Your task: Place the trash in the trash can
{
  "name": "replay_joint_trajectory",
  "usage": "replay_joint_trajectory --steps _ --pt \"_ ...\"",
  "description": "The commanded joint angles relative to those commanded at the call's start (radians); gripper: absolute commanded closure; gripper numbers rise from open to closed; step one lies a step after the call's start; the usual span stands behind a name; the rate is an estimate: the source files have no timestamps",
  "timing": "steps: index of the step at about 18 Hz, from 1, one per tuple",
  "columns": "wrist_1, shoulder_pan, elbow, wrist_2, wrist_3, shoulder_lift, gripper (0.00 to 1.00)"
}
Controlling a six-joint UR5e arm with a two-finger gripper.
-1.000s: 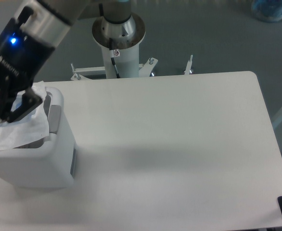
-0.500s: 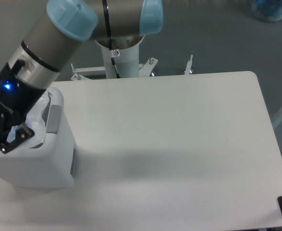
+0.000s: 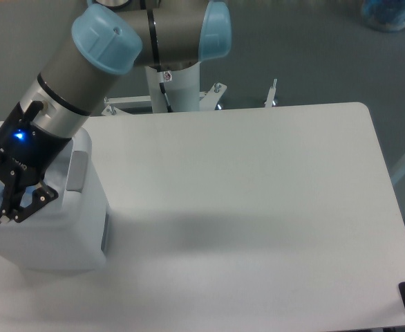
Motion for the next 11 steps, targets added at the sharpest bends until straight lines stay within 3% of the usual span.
replay_joint_trajectory --steps 5,8,11 --pt "-0.002 0.024 -0.058 0.0 0.017 0.064 0.0" --pt "-0.003 0.098 -0.089 0.0 0.026 0.117 0.0" --pt "-0.005 0.173 -0.109 0.018 0.038 0.132 0.0"
